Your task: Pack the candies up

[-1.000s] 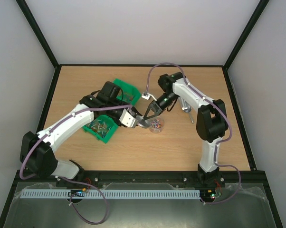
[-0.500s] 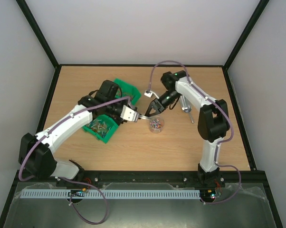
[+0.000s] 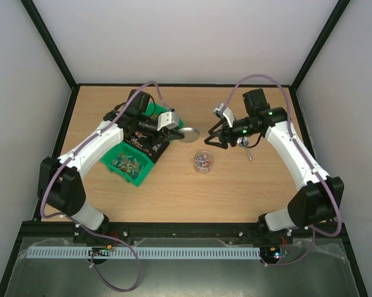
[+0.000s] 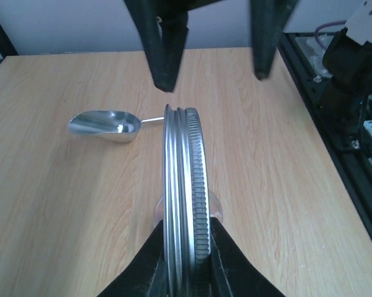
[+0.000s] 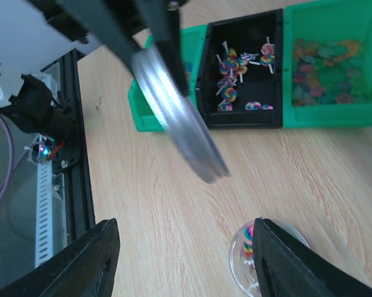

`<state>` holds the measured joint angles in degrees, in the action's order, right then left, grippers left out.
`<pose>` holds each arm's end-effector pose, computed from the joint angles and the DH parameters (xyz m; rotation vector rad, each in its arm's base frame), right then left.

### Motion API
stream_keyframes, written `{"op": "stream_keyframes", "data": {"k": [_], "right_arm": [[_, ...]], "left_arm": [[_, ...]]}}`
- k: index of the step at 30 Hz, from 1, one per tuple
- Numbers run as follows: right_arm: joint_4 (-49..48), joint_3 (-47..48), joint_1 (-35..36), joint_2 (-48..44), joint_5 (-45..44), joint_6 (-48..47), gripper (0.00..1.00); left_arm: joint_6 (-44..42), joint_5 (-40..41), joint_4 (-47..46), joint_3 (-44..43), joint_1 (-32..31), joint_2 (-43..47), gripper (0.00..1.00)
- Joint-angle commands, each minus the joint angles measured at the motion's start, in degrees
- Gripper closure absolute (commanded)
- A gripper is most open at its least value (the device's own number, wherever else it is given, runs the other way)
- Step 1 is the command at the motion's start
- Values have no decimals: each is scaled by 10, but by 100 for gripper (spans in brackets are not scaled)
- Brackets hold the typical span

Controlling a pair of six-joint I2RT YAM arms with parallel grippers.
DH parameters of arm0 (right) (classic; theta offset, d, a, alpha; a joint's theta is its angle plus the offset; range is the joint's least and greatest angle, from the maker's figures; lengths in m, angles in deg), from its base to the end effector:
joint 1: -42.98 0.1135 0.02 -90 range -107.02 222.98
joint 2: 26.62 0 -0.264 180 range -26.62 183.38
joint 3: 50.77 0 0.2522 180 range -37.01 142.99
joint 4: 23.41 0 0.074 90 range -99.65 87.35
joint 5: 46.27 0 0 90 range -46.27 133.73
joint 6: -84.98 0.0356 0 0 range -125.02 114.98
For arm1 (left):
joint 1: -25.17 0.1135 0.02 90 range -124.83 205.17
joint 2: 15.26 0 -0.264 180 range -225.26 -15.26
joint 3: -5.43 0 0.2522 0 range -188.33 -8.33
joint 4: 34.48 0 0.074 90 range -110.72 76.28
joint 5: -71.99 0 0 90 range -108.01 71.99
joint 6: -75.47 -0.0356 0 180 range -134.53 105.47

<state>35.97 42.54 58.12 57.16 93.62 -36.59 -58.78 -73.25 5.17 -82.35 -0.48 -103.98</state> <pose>0.2850 0.1053 0.3436 -1.2102 1.8635 0.8941 0.2919 -0.1726 0.3119 1.5443 1.3670 -0.8863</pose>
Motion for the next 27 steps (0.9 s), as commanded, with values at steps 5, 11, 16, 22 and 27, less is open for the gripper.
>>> {"op": "stream_keyframes", "data": {"k": [5,11,16,22,27], "right_arm": [[-131,-38,60,-18,-47,66,41],[-155,-61,61,-48,-95,68,46],[-167,-78,58,-71,-105,75,48],[-150,-43,67,-31,-37,99,57],[-125,-50,83,-27,-22,68,60]], "left_arm": [[49,-79,26,-47,6,-39,91],[12,-84,74,-67,6,-56,91],[-17,-74,94,-63,7,-60,91],[-15,-82,96,-72,6,-69,91],[-16,-85,99,-73,6,-75,91]]}}
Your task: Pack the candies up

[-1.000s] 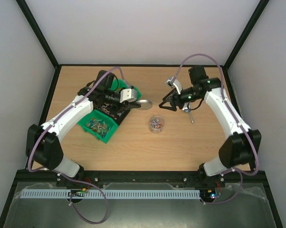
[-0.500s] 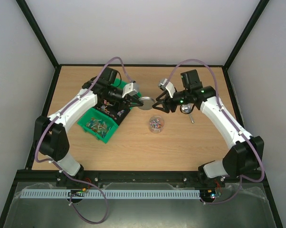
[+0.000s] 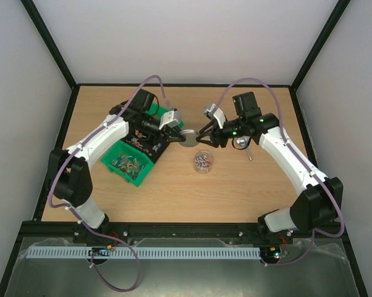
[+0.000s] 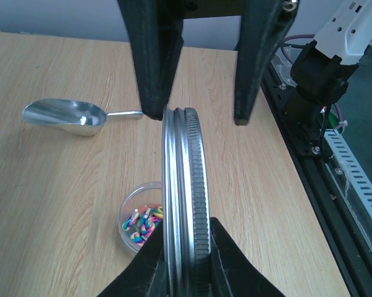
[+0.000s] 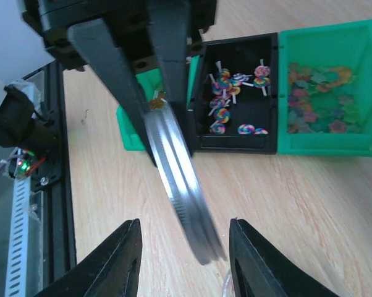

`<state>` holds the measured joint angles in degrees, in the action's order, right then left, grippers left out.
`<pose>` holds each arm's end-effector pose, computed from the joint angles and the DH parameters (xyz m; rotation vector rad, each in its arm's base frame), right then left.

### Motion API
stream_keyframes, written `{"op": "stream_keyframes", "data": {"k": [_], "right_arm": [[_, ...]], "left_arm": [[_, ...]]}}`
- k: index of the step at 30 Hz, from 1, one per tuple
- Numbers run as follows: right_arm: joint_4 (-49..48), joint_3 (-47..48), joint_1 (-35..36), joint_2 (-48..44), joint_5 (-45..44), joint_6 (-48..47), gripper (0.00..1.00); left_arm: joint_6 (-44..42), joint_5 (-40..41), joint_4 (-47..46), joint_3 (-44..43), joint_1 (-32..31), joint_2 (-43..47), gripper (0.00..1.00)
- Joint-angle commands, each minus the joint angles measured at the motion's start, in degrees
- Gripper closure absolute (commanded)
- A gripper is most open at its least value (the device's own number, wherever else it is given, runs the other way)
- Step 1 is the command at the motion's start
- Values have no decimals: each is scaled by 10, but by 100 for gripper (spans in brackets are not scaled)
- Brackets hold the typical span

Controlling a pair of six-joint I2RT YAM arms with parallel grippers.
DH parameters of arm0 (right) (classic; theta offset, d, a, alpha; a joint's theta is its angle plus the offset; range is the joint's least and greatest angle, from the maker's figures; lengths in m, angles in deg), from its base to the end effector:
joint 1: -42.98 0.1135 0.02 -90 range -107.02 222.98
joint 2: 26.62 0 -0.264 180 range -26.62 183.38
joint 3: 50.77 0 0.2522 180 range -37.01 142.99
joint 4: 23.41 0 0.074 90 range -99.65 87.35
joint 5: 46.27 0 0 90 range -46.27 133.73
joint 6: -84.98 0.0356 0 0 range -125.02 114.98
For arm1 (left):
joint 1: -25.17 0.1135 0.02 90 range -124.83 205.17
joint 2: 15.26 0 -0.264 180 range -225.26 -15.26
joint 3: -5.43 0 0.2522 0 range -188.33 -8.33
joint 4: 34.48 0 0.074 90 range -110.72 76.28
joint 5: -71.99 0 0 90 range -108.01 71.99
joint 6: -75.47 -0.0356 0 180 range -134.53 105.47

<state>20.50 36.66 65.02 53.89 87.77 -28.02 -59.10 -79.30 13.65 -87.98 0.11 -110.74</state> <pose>0.2747 0.1379 0.3444 -1.1857 1.7630 0.8336 0.3089 -0.1789 0.2972 1.5506 1.4500 -1.0847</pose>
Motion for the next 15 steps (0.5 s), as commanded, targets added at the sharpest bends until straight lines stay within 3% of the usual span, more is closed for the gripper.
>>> {"op": "stream_keyframes", "data": {"k": [1,8,15], "right_arm": [[26,9,15,8,35,-16,61],[20,18,17,24,33,-7,78],[21,19,17,27,37,-7,85]], "left_arm": [[-12,-25,16,-19,0,-10,91],[-10,-29,20,-26,0,-19,91],[-6,-36,22,-32,1,-29,90]]}}
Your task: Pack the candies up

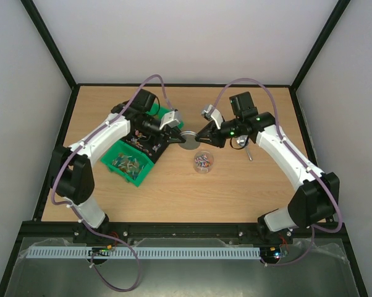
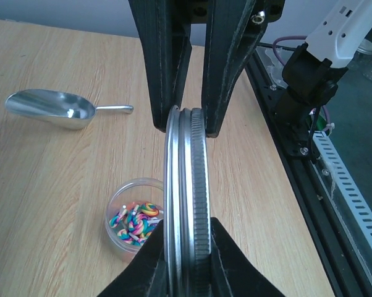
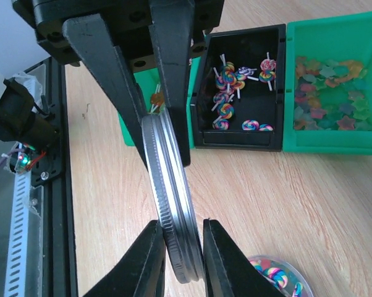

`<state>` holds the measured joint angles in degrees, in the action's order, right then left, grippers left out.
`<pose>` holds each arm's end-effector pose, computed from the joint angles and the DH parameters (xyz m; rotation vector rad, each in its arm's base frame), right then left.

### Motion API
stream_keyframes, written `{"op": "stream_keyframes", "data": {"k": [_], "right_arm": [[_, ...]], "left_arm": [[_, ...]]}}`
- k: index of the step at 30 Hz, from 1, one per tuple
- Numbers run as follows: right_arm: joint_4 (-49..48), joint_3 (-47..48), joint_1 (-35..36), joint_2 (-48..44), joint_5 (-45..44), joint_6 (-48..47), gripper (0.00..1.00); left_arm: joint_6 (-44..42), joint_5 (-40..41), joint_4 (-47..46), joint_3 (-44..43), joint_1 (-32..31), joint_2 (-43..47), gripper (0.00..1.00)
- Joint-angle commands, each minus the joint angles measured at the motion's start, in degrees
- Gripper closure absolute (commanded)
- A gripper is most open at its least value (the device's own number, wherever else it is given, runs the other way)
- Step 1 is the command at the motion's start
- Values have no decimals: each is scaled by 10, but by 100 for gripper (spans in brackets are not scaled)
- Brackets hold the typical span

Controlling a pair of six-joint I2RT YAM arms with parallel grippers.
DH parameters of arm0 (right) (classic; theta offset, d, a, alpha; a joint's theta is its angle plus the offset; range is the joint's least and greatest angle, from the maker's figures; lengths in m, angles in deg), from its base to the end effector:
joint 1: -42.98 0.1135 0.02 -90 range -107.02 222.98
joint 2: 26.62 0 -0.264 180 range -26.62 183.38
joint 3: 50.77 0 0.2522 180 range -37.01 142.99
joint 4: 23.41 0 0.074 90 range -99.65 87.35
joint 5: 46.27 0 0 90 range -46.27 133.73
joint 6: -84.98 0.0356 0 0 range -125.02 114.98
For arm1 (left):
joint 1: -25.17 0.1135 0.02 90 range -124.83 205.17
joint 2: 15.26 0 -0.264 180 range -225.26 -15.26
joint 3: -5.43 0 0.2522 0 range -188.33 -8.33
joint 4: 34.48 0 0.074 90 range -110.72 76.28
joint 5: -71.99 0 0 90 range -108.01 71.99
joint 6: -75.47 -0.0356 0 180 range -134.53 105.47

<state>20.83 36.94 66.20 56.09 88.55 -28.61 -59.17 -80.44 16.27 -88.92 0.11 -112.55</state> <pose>0.2792 0.1471 0.3346 -1.2202 1.7771 0.8692 0.3118 -0.1806 0.2895 1.5489 1.4911 -1.1417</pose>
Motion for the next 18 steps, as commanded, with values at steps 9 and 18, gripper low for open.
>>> {"op": "stream_keyframes", "data": {"k": [9,18], "right_arm": [[38,8,-9,20,22,58,99],[30,-69,-71,101,132,153,99]], "left_arm": [[145,18,-114,7,25,-7,52],[194,195,-320,192,15,85,25]]}}
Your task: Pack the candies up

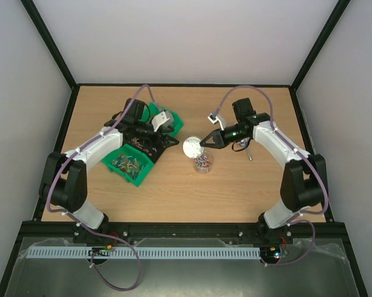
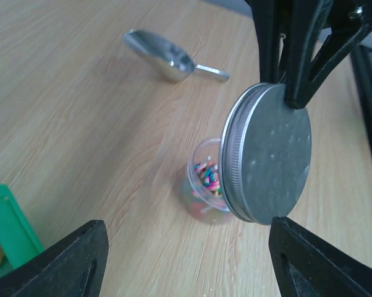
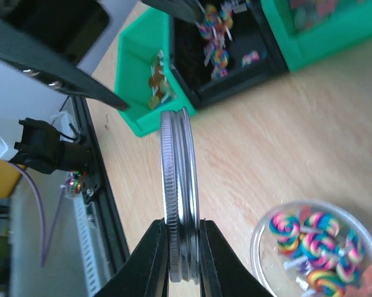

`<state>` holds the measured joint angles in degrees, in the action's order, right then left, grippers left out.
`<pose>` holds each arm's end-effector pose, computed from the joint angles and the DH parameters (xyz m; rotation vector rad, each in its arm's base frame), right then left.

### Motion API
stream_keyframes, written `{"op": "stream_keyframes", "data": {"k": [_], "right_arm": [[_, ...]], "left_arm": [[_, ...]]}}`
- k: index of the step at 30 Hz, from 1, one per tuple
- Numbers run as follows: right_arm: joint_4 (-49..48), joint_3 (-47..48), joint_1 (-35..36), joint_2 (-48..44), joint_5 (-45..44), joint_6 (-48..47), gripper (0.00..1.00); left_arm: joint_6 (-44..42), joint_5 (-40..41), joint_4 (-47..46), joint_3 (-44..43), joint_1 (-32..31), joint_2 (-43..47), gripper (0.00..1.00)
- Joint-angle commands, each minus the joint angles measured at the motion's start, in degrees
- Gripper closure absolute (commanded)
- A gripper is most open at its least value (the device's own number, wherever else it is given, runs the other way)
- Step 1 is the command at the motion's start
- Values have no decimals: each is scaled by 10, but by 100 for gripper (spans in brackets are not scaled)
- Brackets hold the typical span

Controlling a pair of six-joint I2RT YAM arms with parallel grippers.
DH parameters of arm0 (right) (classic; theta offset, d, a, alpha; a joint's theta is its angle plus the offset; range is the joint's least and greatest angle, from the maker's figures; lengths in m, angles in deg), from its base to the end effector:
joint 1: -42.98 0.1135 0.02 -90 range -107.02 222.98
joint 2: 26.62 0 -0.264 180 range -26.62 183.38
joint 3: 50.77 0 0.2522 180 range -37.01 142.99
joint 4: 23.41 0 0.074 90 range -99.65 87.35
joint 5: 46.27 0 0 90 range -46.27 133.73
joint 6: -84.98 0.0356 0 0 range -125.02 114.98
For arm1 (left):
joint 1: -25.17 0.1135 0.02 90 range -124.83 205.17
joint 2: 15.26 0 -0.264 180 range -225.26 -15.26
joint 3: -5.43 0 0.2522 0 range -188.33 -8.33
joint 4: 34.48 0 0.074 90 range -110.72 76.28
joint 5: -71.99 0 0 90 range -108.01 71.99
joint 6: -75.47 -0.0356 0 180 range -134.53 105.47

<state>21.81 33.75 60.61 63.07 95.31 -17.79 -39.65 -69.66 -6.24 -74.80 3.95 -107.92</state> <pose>0.3070 0.1268 0.2807 -0.9733 2.0805 1.1270 0.3175 -0.1532 0.2603 1.2434 1.7304 -0.9736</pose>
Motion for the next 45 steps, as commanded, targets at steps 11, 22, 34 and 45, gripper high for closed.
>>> {"op": "stream_keyframes", "data": {"k": [11,22,34,45], "right_arm": [[81,-15,-46,140,101,4,99],[114,5,-70,180,82,-8,99],[137,22,-86,195,60,-28,98],[143,28,-86,199,44,-35,97]], "left_arm": [[-59,185,-132,125,-93,13,21],[-78,204,-173,146,-132,-33,18],[-67,204,-185,113,-157,-85,20],[-47,196,-192,86,-162,-112,34]]}}
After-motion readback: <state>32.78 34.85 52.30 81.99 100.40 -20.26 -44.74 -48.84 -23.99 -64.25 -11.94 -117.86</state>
